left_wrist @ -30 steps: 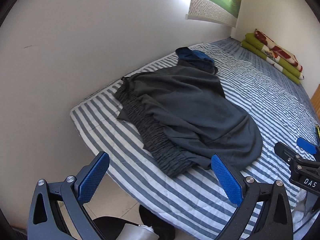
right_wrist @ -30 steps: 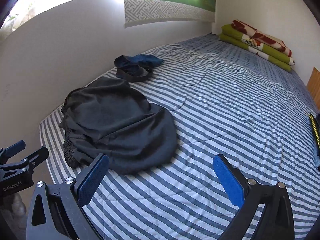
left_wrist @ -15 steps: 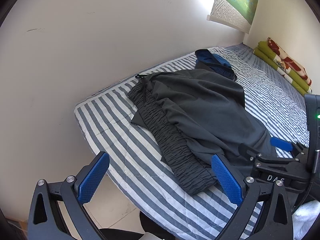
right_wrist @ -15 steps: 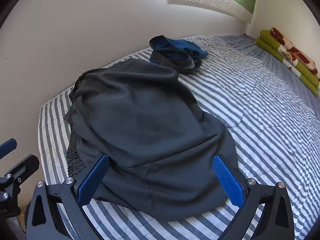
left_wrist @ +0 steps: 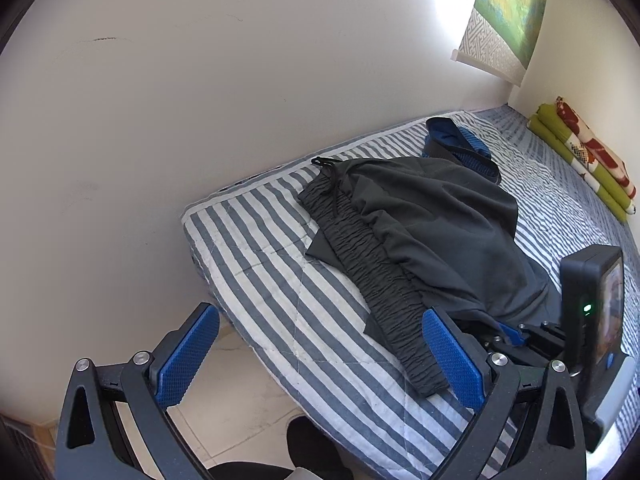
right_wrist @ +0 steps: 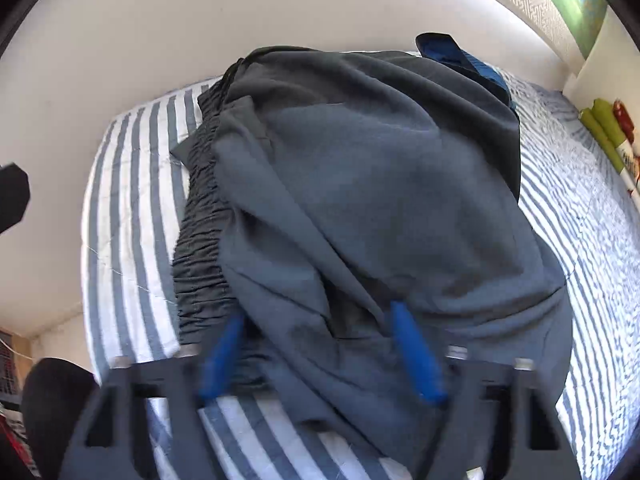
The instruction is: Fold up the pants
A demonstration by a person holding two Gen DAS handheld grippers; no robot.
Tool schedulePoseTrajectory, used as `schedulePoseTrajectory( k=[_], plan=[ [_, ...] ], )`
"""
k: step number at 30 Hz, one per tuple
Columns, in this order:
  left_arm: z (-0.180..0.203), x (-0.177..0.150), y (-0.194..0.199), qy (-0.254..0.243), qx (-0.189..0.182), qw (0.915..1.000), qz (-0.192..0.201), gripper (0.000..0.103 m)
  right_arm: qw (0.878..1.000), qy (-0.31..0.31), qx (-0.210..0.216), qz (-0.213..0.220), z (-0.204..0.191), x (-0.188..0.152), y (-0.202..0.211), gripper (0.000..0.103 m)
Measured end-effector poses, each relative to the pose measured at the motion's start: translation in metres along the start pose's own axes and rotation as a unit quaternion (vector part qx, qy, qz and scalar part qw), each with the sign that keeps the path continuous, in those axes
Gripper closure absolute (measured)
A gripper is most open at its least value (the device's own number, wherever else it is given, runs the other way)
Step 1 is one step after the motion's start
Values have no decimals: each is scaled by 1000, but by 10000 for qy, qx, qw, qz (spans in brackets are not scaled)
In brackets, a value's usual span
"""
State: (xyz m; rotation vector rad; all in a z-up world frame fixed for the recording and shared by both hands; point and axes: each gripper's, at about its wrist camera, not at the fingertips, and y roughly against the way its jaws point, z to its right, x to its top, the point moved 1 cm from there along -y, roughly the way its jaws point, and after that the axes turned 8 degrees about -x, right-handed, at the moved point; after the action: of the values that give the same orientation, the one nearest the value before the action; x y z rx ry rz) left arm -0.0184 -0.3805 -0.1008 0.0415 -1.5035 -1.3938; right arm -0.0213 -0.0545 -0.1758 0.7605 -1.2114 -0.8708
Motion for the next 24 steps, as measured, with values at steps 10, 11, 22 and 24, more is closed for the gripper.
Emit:
schedulePoseTrajectory(
  k=[10,11,22,24],
  plan=[
    [17,-13,2,-346,20,9994,-87,5,9846,-1640,295,529,101,-32,72,99],
    [22,-15,3,-416,-18,9991,-100,5,9815,-1790,254,635,114,-41,83,100],
    [131,-58,1,-1412,-786,9860,-410,5,9335,-3409,-968,548,254,-221,160,100],
    [158,-73,-4,-1633,-1018,9792,-647,5,9195,-3775,-982,489,274,-252,168,100]
  ],
)
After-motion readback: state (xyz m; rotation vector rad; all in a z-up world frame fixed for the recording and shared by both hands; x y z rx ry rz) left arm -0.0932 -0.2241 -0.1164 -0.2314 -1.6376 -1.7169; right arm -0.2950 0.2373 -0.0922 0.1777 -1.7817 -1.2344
